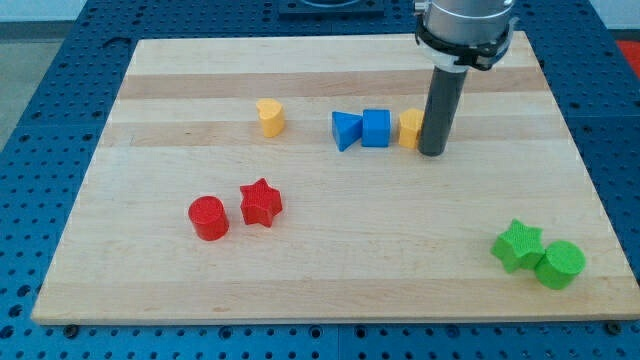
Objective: Slightly push the red star into the red circle
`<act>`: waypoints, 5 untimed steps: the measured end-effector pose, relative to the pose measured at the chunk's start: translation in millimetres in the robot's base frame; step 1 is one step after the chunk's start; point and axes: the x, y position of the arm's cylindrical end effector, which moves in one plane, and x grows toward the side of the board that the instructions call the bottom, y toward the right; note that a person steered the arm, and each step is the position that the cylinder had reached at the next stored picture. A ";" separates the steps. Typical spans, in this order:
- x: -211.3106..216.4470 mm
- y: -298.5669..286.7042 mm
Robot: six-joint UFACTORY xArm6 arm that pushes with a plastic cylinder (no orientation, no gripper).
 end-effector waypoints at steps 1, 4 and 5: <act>1.6 3.5; 54.7 -144.0; 54.5 -222.4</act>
